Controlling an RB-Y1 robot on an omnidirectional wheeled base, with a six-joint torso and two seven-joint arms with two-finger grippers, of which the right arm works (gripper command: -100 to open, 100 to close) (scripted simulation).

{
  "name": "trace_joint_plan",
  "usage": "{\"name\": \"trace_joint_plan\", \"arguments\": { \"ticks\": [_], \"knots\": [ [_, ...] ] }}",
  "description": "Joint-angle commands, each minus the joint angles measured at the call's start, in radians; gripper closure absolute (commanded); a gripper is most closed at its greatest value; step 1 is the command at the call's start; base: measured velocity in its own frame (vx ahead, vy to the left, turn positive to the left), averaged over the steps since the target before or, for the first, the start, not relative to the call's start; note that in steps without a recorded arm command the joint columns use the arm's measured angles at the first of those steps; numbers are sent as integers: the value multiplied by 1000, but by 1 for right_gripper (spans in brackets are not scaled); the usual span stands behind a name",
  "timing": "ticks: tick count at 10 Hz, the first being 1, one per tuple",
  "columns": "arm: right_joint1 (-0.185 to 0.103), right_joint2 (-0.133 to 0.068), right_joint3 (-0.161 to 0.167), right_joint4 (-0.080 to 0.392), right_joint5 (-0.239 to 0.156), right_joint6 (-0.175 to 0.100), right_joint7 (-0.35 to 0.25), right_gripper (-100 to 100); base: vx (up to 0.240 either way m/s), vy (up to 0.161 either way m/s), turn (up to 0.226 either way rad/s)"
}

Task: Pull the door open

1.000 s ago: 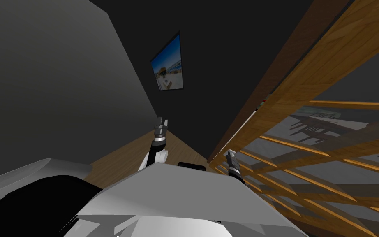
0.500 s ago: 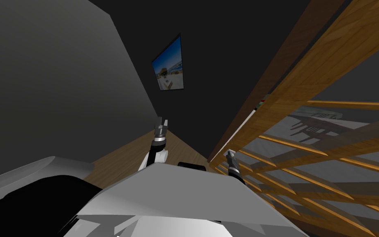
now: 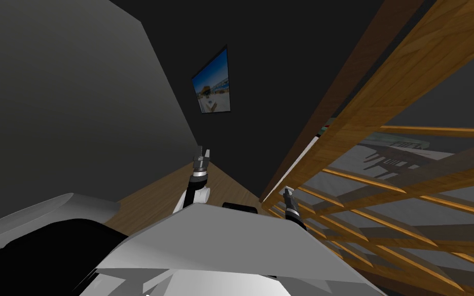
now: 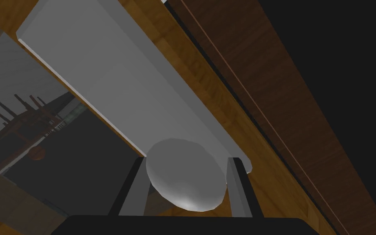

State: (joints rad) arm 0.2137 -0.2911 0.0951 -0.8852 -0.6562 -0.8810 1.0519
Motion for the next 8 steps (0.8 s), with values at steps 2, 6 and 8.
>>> {"name": "trace_joint_plan", "arguments": {
  "ticks": [2, 6, 8],
  "knots": [
    [-4, 5, 7, 4, 0, 0, -51, 100, -24, -6, 11],
    [-7, 6, 12, 5, -5, -1, -164, 100, -28, 0, 11],
    [-8, 6, 14, 5, -6, -1, -207, 100, -25, -2, 8]
  ]
}}
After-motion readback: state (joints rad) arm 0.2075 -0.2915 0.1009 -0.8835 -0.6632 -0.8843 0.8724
